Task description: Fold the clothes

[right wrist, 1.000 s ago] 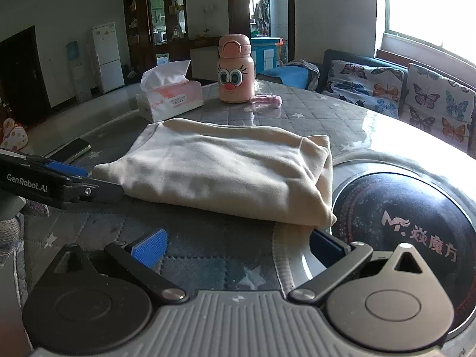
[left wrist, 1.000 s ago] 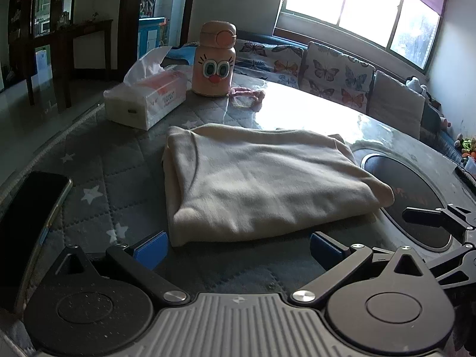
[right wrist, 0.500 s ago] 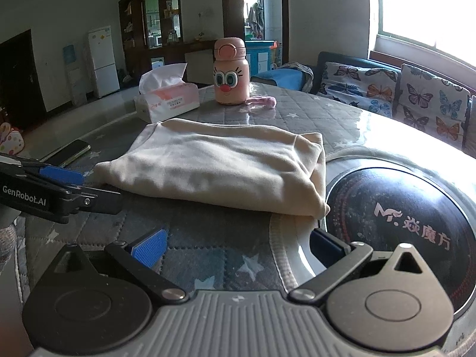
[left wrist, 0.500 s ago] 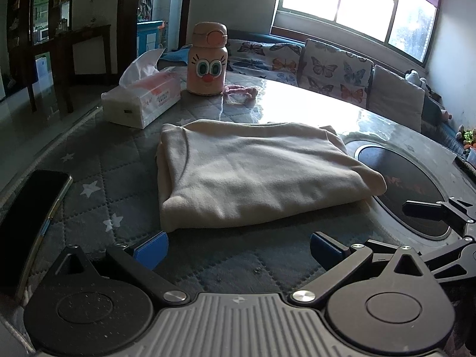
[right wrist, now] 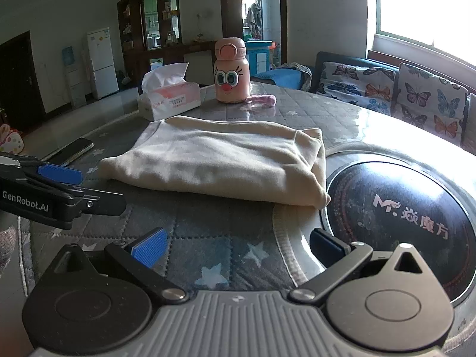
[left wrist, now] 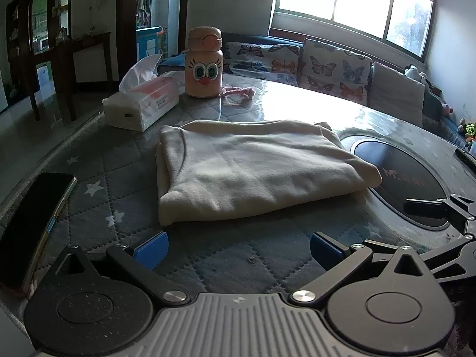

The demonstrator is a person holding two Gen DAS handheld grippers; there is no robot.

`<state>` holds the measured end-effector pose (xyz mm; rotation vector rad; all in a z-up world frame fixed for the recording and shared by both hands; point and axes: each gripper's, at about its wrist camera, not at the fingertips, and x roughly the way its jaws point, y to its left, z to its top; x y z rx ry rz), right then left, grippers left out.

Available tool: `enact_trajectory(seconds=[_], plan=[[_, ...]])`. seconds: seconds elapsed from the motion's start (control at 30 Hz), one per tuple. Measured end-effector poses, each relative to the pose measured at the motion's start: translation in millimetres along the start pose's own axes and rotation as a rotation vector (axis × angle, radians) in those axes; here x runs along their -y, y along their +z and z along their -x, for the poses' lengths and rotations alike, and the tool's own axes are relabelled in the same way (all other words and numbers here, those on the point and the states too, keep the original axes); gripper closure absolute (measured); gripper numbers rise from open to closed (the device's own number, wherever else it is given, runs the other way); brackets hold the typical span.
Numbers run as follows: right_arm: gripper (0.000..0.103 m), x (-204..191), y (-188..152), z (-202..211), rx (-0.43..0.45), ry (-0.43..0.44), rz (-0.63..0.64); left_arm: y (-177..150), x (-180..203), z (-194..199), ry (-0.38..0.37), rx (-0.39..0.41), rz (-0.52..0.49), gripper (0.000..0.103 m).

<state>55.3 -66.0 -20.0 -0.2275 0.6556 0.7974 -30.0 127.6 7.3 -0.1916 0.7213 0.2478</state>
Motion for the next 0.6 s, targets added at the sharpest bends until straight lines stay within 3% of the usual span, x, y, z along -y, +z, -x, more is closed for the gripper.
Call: enact_trajectory(seconds=[0.6], plan=[[0.0,-8.6,-7.8,6.6,0.0,0.002,-0.008,-9.9,5.6,8.1,0.007,0.008,-0.013,0.0]])
